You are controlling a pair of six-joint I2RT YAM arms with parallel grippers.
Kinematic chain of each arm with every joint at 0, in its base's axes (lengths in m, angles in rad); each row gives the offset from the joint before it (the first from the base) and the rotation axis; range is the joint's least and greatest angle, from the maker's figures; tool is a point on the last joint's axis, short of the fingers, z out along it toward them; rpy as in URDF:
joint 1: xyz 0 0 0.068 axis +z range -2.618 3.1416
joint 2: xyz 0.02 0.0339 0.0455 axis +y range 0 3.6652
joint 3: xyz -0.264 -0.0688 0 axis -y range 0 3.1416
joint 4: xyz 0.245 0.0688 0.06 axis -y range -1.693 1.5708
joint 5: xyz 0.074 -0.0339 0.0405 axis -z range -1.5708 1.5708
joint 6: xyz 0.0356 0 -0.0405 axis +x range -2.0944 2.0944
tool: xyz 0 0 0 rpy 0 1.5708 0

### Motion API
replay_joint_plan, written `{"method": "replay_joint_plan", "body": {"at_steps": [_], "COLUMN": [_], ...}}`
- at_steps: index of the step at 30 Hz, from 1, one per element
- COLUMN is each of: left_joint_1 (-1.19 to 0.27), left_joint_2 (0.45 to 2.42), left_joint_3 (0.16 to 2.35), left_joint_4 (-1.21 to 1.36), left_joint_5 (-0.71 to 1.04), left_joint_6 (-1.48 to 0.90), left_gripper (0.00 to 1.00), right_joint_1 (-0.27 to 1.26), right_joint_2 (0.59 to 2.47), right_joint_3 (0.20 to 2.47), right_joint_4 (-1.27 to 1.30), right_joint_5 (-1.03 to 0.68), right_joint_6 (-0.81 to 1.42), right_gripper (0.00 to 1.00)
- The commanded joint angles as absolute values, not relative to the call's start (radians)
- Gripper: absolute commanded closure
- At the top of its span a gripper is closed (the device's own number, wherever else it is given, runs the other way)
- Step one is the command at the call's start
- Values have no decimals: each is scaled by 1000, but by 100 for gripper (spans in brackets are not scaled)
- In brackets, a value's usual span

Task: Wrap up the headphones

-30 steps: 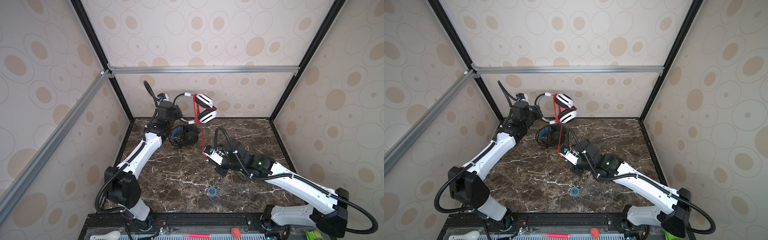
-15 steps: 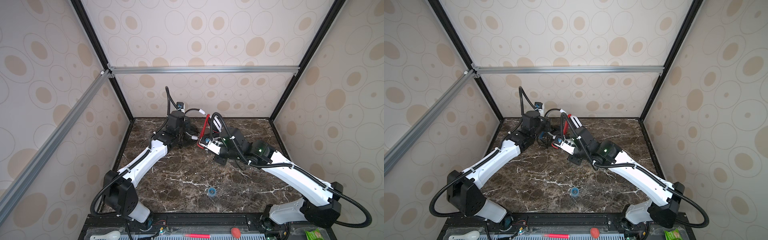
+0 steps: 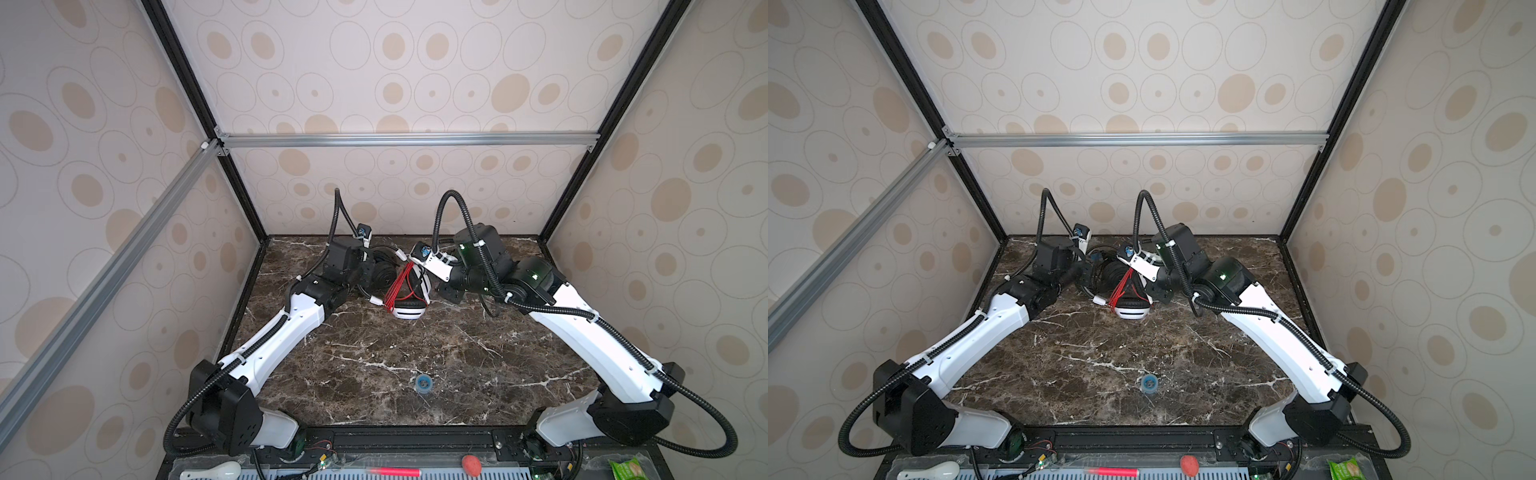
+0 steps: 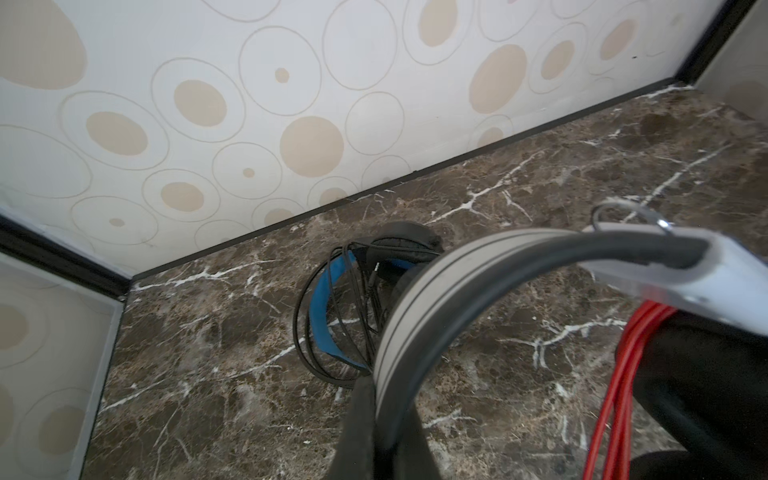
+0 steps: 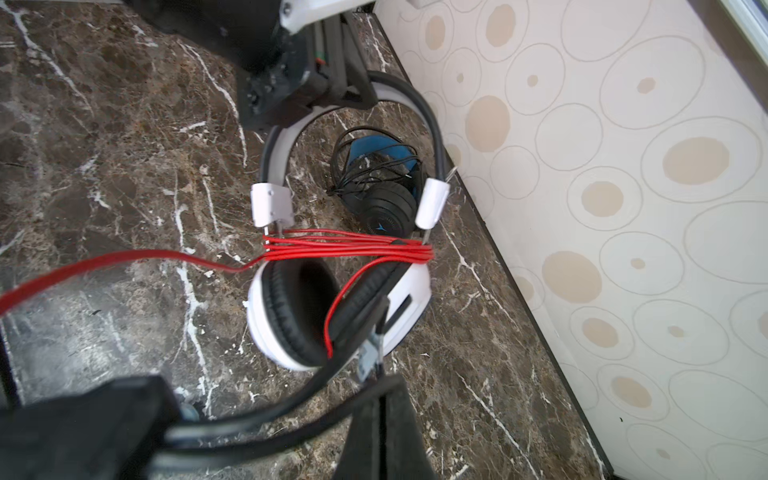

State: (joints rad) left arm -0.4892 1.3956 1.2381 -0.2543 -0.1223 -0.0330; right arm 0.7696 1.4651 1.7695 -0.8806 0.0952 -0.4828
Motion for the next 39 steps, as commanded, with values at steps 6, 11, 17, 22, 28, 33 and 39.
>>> {"method": "replay_joint_plan", "body": {"at_steps": [6, 11, 17, 22, 28, 33, 39], "left_joint_1": [-490, -489, -489, -489, -489, -489, -484], "left_joint_2": [1338, 1327, 1303, 1289, 1287, 1293, 1331], "left_joint_3": [1260, 1276, 1287, 1302, 1340, 1399, 1543], "left_joint_4": [-239, -268, -280, -281, -260, -211, -201], "left_joint_5": [179, 277, 315, 338, 406, 440, 449], "left_joint_6": [-42, -53, -79, -110, -167, -255, -308], "left_gripper": [100, 100, 100, 100, 100, 100, 100], "right_joint_1": [644, 588, 498, 446, 412, 408, 396], "right_joint_2": [1564, 1620, 1643, 1632, 1619, 1538, 1390], "right_joint_3": [1921, 1975, 1962, 1908, 1836, 1696, 1437], "right_joint_4": [-921, -930, -944, -928, -886, -729, -441], "right_joint_5": [145, 141, 103, 98, 58, -55, -237], "right_joint_6": [-448, -386, -270, -228, -184, -172, -155], "right_gripper": [100, 100, 100, 100, 100, 100, 100]}}
